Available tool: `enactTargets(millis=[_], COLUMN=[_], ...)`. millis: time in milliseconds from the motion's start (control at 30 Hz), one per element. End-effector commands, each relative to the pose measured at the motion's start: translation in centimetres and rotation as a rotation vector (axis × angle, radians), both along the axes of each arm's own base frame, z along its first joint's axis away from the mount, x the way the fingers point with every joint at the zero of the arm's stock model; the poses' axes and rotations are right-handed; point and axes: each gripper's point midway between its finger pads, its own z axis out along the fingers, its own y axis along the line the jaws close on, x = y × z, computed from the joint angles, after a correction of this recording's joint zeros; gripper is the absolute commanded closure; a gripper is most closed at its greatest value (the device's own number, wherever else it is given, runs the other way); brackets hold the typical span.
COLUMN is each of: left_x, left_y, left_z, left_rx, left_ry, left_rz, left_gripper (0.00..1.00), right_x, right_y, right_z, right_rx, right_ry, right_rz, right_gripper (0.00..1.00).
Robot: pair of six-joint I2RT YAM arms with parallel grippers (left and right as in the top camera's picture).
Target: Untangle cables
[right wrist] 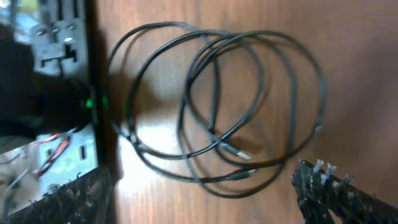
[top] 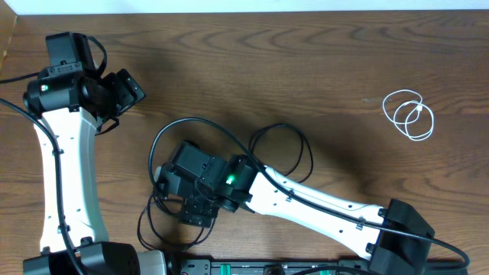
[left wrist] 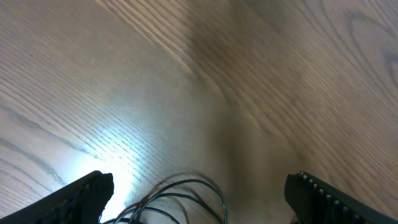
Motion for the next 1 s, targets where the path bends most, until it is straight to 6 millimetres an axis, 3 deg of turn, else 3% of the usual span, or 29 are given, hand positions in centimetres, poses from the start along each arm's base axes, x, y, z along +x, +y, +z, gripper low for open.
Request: enactTargets(millis=[0, 167, 233, 300, 400, 600, 767, 967], left_x=[-0.2, -0.2, -0.2, -0.2, -0.2, -0.2, -0.2, -0.2], left_y=[0.2, 0.2, 0.2, 0.2, 0.2, 0.2, 0.2, 0.2], left_z=[-0.3, -0.3, -0.3, -0.3, -0.3, -0.3, -0.3, -0.3], left_rx=[0.006, 0.005, 0.006, 0.006, 0.005, 0.005, 0.006, 0.006], left_ry=[0.012, 0.012, 0.012, 0.012, 0.012, 0.012, 0.012, 0.012], left_rz=[0.015, 0.015, 0.015, 0.015, 0.015, 0.015, 0.015, 0.015], left_gripper=[0.07, 0.07, 0.06, 0.07, 0.06, 0.07, 0.07, 0.07], right_x=[1.0, 1.6, 1.8, 1.8, 1.8, 0.7, -1.0, -1.3], right_y=[0.6, 2.1, 2.4, 2.6, 2.9, 2.7, 2.1, 0.1], right_z=[-2.0, -5.2, -7.1, -8.9, -12.4, -15.3, -17.1, -20.3], right_rx=[-0.027, -0.038, -0.059, -0.079, -0.116, -0.149, -0.192, -0.305], right_ry=[-0.033, -0.028, -0.019, -0.007, 0.01, 0.082, 0.147, 0.154], right_rz=[-0.017, -0.016, -0.015, -0.012, -0.01, 0.016, 0.045, 0.033], right_gripper=[0.13, 0.29, 0.29, 0.27, 0.14, 0.07, 0.07, 0.09])
